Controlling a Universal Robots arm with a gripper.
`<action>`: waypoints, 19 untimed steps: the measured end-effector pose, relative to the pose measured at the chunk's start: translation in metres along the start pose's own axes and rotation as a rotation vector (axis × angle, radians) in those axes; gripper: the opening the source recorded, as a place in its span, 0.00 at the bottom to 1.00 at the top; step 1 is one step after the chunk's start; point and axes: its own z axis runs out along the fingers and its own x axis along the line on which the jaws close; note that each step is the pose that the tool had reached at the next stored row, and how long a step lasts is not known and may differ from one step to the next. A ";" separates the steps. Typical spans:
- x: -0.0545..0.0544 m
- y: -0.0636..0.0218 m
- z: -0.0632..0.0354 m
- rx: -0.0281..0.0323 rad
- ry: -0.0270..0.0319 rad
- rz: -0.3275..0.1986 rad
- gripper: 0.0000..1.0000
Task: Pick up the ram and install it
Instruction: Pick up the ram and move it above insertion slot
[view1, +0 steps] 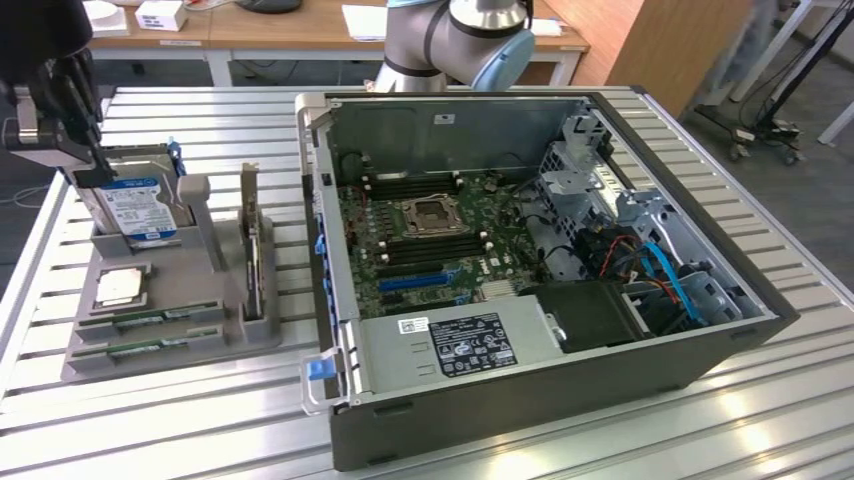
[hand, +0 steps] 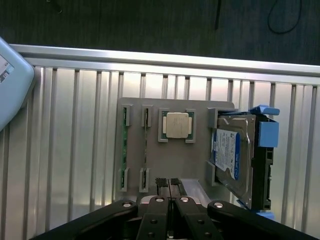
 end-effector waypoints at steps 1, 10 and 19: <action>0.000 0.0000 0.0000 -0.0001 0.0000 0.000 0.10; 0.000 0.0001 0.0000 -0.0001 0.0001 0.000 0.10; 0.000 0.0001 0.0000 -0.0001 0.0000 0.000 0.29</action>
